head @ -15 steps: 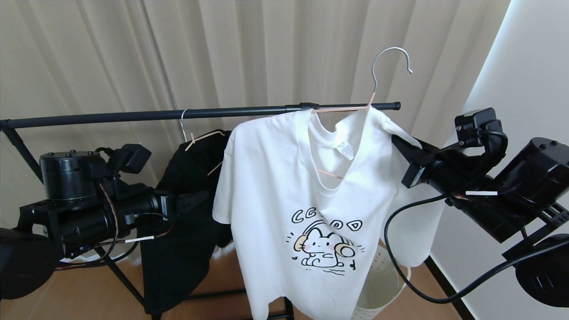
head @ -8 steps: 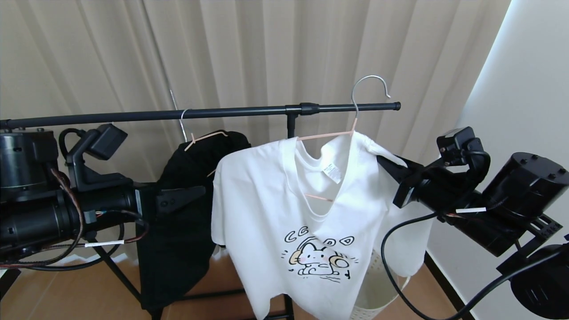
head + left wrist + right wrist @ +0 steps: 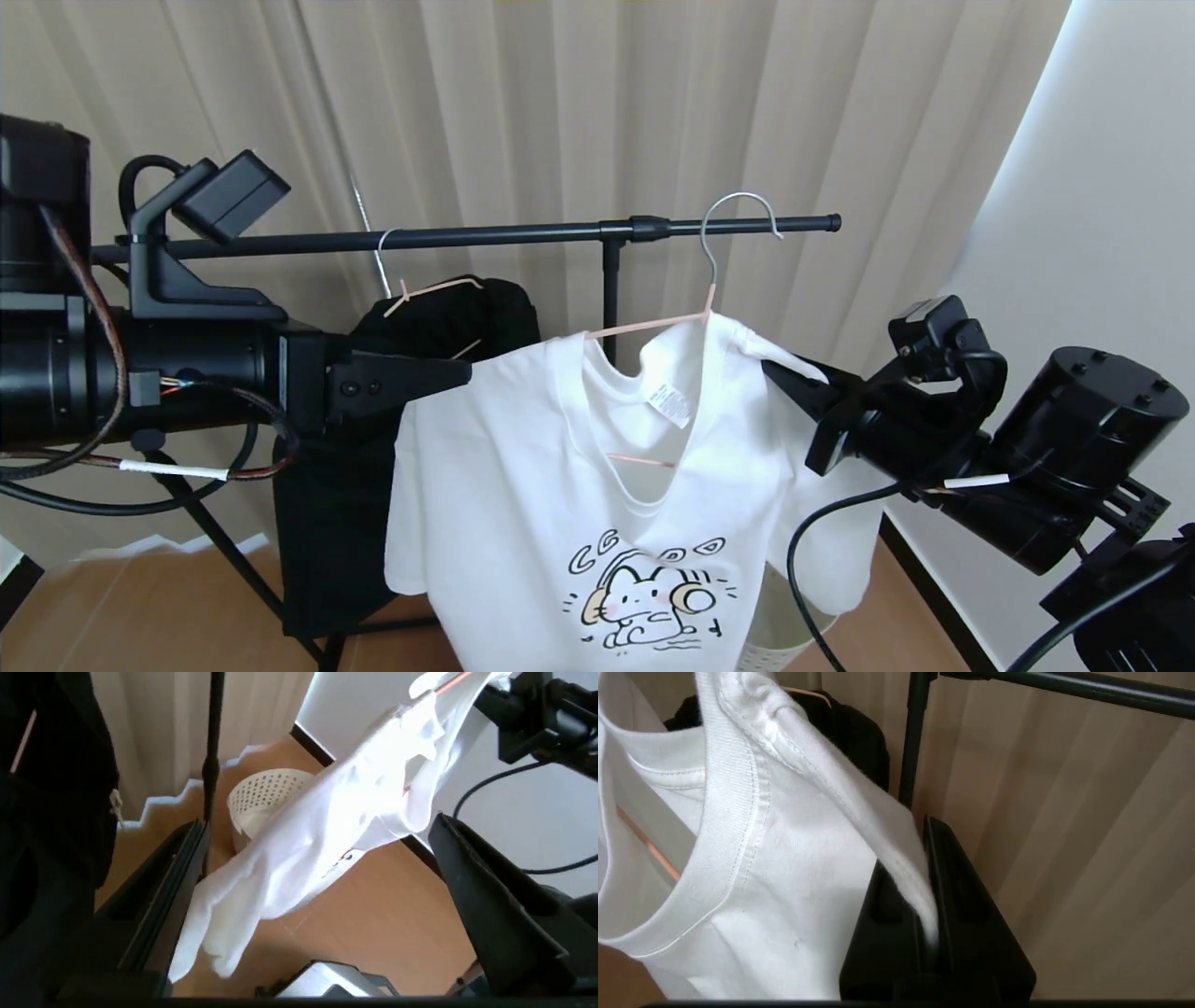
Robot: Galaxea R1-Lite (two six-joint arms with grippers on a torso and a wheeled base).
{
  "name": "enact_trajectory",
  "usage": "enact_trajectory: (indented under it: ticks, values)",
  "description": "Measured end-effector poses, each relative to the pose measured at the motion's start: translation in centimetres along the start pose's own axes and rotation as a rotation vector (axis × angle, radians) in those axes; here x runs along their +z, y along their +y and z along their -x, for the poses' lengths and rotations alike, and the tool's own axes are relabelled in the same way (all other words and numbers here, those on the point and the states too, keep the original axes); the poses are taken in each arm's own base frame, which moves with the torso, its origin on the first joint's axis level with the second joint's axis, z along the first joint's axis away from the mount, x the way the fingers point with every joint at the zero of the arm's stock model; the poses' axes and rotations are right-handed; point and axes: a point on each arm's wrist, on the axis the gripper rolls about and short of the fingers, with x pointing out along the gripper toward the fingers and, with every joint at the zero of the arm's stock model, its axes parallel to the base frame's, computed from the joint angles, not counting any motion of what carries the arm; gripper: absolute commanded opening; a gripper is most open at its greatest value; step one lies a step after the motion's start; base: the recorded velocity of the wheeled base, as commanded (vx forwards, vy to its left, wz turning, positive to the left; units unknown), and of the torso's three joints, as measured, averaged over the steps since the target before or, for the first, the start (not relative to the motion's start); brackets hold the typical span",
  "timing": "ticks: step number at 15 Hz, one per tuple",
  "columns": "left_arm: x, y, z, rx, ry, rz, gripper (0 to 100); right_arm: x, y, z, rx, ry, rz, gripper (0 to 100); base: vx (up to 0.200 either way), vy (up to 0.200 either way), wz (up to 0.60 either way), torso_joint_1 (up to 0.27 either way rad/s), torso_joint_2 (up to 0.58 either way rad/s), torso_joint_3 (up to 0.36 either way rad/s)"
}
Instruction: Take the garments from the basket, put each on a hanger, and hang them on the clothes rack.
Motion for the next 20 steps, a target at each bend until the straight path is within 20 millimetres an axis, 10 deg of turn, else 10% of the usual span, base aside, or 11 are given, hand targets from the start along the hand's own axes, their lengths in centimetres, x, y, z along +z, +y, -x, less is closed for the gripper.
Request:
enact_trajectory:
  ticks: [6,20]
  values:
    - [2.2,-2.2,-0.5,-0.125,0.088,-0.326,100,-0.4,1.8,0.2,0.06,0.019,-0.007,0,0.0,0.0,0.0,0.0,0.0,0.0]
    - [5.8,-0.6,-6.2,-0.345,0.249,-0.634,100,-0.5,1.9,0.1,0.063,0.023,-0.005,0,0.0,0.0,0.0,0.0,0.0,0.0]
